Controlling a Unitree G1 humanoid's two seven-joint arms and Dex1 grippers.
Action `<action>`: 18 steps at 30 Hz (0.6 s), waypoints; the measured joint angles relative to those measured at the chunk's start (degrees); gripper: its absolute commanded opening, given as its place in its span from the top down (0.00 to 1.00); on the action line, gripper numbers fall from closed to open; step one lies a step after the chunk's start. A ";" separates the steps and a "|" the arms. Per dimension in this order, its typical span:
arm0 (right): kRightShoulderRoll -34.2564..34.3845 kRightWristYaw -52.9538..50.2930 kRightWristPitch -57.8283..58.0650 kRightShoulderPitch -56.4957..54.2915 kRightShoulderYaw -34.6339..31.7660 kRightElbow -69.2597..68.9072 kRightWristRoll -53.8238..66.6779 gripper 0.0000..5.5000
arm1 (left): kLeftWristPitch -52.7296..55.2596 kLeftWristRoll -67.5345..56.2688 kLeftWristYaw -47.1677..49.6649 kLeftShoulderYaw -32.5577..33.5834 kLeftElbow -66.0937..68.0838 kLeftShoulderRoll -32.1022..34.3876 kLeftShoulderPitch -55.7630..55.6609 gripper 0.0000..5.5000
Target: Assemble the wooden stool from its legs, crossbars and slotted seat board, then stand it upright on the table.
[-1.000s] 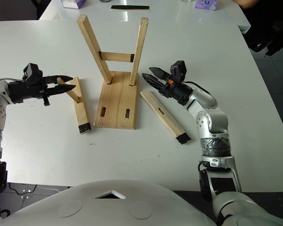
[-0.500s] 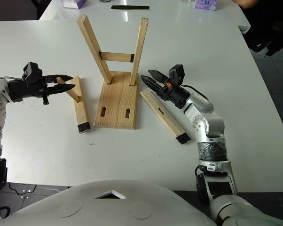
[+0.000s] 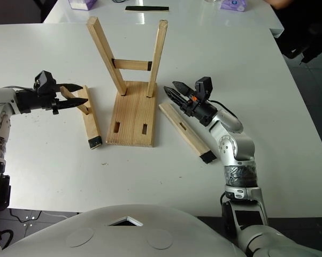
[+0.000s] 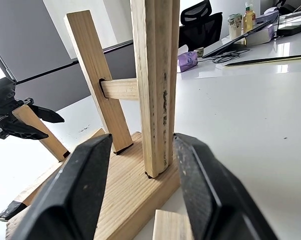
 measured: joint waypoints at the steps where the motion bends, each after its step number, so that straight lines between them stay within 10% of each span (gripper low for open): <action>1: -0.03 -0.15 -0.01 1.04 -0.10 -0.34 -0.05 0.60 | -0.14 0.01 0.00 0.36 -0.01 0.58 0.60 0.53; 18: -1.55 -1.92 0.44 7.08 -2.58 -3.04 0.08 0.60 | 23.27 -26.07 26.41 34.58 -40.42 -5.89 27.54 0.53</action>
